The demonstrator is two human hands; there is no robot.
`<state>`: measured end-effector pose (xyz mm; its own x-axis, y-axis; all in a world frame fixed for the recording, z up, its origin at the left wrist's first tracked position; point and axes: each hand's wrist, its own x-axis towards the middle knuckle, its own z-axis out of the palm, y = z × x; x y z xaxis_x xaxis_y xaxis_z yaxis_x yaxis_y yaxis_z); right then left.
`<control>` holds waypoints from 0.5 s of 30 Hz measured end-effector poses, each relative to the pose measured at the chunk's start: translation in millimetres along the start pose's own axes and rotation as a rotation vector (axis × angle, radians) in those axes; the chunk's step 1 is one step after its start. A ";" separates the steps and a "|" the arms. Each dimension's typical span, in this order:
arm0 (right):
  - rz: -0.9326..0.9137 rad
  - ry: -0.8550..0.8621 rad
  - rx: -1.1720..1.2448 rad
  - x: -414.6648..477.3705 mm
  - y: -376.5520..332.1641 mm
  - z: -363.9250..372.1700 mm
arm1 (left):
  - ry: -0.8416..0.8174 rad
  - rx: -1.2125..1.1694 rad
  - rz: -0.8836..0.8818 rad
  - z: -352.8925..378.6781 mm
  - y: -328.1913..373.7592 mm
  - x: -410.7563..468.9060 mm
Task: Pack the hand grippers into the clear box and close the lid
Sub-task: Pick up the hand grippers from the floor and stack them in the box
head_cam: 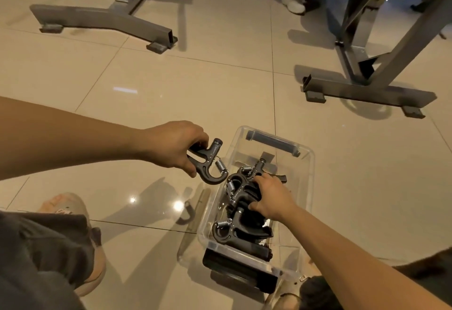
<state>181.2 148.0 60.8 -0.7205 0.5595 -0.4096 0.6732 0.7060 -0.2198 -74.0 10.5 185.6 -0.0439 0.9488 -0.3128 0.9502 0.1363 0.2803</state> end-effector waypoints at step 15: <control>-0.017 0.056 0.082 -4.7 -6.7 -26.5 | 0.056 -0.022 0.043 21.7 17.6 10.0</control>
<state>175.6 152.1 87.7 -0.7383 0.5729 -0.3558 0.6708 0.6788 -0.2988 -51.0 16.2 167.7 -0.0211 0.9683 -0.2489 0.9445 0.1010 0.3125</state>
